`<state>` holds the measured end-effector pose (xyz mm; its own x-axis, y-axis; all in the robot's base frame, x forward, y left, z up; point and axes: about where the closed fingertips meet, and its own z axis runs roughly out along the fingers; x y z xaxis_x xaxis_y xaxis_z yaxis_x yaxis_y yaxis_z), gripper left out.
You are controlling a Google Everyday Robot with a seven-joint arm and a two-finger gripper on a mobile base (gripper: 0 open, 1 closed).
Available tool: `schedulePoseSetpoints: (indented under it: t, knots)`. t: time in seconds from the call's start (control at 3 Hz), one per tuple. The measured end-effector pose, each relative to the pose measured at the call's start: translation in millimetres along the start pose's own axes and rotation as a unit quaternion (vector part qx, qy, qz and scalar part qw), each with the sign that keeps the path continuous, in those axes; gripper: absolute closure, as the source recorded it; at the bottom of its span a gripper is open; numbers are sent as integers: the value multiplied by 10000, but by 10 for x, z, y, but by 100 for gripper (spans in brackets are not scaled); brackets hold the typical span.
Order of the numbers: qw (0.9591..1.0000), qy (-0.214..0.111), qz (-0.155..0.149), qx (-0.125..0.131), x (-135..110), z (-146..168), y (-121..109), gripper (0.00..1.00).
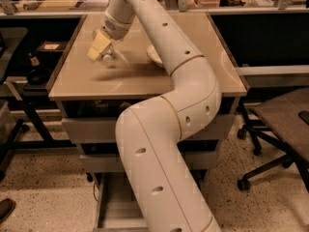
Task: Place water bottle into bottom drawer
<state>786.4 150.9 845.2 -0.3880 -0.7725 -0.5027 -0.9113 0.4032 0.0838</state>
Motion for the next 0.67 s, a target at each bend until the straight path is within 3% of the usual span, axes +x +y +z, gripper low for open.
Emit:
schedulePoseSetpoints:
  t: [0.33, 0.67]
  knots:
    - [9999, 110, 86, -74, 50, 105, 12, 0]
    - [9998, 86, 102, -164, 64, 153, 25, 18]
